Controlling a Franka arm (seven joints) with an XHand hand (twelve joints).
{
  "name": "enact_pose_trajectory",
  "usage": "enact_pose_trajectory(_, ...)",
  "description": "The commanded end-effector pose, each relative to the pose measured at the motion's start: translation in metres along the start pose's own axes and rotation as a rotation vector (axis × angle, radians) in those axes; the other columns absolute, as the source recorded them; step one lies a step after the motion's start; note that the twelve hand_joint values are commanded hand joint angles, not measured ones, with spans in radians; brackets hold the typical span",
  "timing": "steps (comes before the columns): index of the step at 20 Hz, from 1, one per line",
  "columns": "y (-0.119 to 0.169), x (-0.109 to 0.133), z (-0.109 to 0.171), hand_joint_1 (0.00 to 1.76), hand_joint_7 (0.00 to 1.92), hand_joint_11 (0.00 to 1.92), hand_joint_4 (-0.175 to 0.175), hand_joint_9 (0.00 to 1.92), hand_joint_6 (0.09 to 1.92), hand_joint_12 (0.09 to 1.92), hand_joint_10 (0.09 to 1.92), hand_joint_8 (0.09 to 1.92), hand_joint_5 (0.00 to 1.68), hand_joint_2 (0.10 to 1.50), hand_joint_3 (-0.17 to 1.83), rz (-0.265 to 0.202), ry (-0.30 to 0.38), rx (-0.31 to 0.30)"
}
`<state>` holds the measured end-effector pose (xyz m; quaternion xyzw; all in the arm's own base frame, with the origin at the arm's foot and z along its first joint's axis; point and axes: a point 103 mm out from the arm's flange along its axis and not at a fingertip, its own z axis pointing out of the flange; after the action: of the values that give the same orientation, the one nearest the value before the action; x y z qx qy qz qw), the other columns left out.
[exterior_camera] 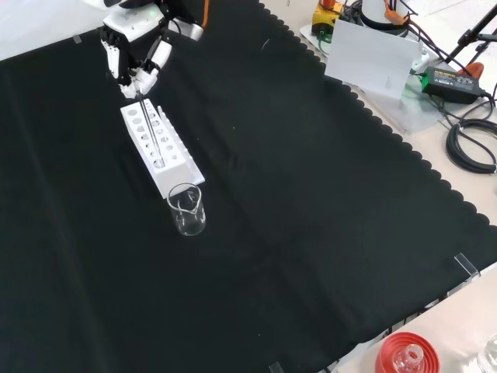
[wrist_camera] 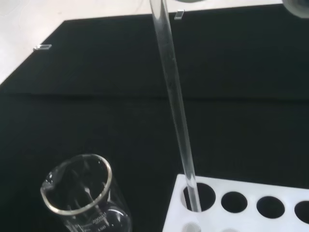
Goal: Put the glass rod back on the white test tube rack.
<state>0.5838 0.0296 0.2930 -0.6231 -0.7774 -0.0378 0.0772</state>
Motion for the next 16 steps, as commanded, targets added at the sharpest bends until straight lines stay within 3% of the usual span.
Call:
enact_pose_trajectory(1,0.004,0.001,0.015,1.32,1.30,1.68,-0.175,1.81,0.55,0.63,0.31,0.57,1.25,1.07,-0.17,-0.008,-0.006,0.030)
enact_pose_trajectory(7,0.010,0.005,0.024,1.32,1.30,1.68,-0.175,1.81,0.55,0.63,0.31,0.57,1.26,1.07,-0.17,-0.022,-0.002,0.036)
enact_pose_trajectory(16,0.011,-0.009,0.045,1.32,1.30,1.67,-0.175,1.81,0.54,0.63,0.31,0.57,1.26,1.07,-0.17,-0.030,0.006,0.045)
